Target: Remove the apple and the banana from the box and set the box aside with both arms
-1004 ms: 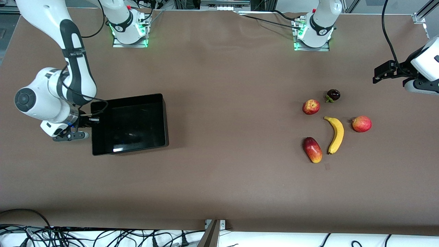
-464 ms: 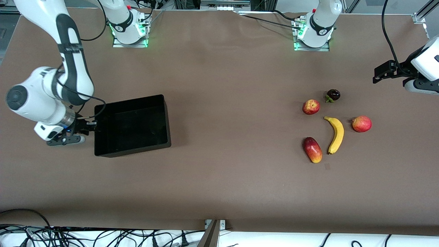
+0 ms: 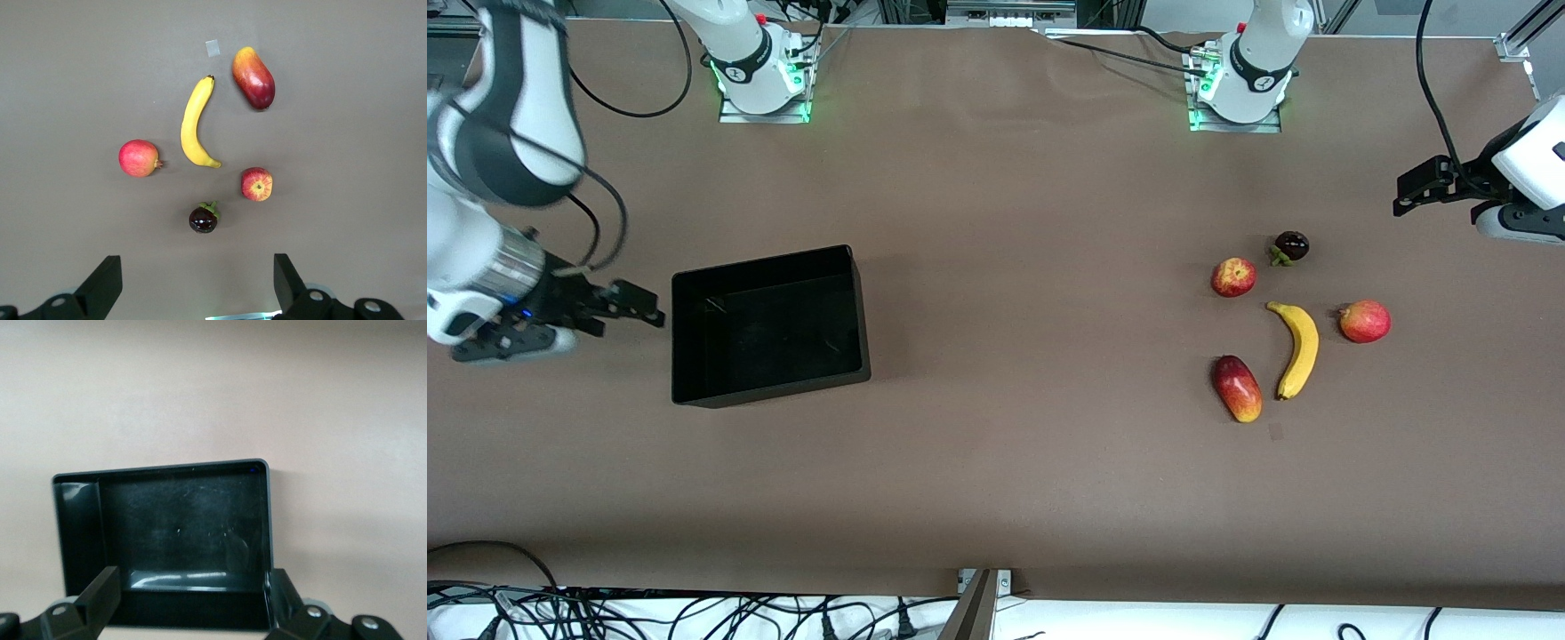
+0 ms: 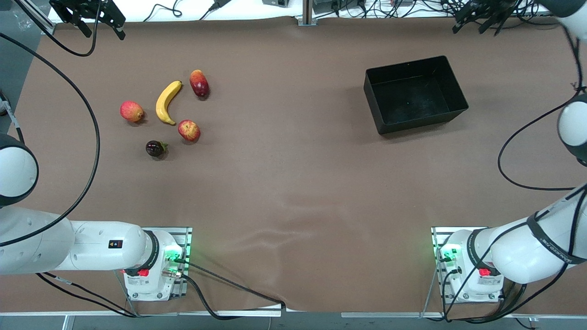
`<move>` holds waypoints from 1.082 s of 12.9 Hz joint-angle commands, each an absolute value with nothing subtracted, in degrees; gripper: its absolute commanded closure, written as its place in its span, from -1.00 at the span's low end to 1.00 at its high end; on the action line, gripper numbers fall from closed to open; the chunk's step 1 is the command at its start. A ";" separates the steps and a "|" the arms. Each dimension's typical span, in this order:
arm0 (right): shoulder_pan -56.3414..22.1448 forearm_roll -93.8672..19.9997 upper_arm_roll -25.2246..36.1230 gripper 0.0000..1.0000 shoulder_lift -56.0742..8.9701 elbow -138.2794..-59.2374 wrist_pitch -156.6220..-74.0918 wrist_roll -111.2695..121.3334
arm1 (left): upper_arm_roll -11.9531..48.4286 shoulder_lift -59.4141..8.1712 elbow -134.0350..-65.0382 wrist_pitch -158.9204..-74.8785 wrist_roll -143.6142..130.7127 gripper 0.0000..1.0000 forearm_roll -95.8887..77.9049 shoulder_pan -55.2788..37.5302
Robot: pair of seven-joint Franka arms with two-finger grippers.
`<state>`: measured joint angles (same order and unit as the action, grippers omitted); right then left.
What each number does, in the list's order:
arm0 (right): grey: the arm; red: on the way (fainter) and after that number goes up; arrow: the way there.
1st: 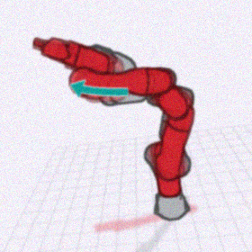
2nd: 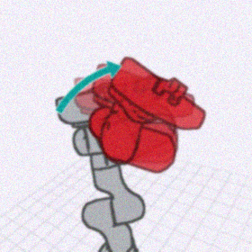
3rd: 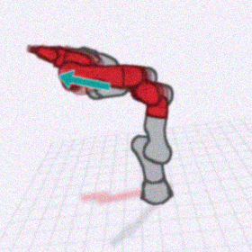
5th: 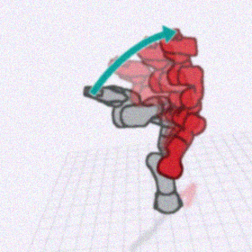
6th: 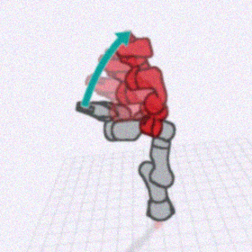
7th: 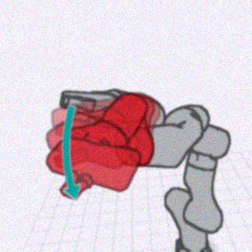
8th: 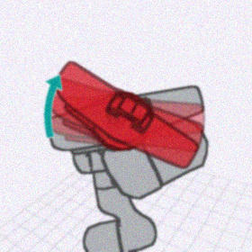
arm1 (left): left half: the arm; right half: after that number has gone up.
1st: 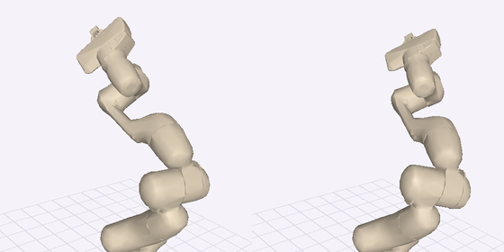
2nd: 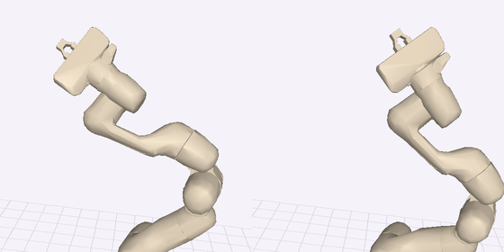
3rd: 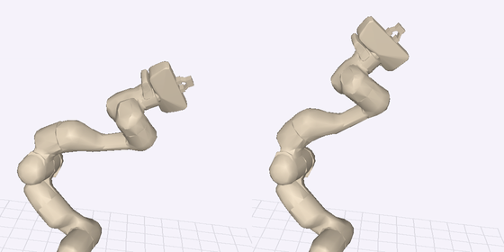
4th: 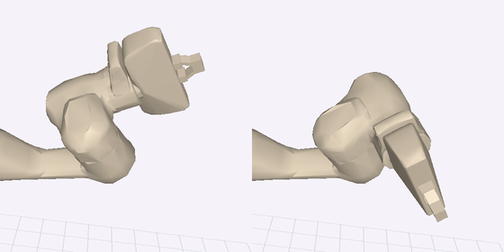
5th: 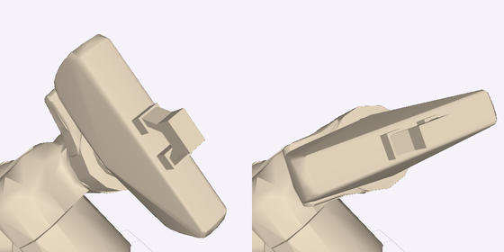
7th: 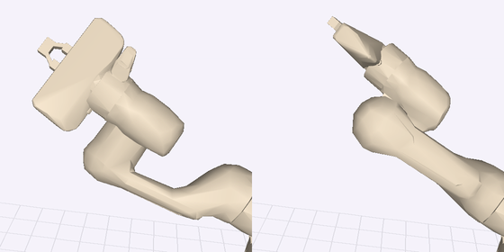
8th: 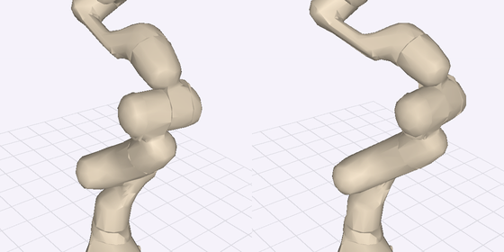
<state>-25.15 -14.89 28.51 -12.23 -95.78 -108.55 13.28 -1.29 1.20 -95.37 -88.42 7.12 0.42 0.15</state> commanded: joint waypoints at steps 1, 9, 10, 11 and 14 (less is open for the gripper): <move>-27.32 -9.34 27.60 -1.00 -6.79 -95.54 -103.99 6.71 | -0.97 2.20 -96.06 -87.80 6.15 -1.00 1.05 0.26; -18.60 -4.04 12.19 -1.00 -4.66 -89.47 -90.09 -0.26 | -0.88 1.85 -95.80 -88.07 4.83 -1.00 1.49 0.26; -13.76 -3.61 6.65 -1.00 -4.66 -89.04 -90.17 -0.26 | -0.88 1.76 -95.80 -88.15 4.83 -1.00 1.41 0.26; -11.54 -3.69 4.50 -1.00 -4.66 -88.25 -90.26 -0.35 | -0.97 1.76 -95.71 -88.15 4.83 -1.00 1.41 0.26; -11.34 -3.87 4.75 -1.00 -5.10 -87.72 -90.44 -0.35 | -0.88 1.50 -94.66 -87.80 4.83 -1.00 1.41 0.09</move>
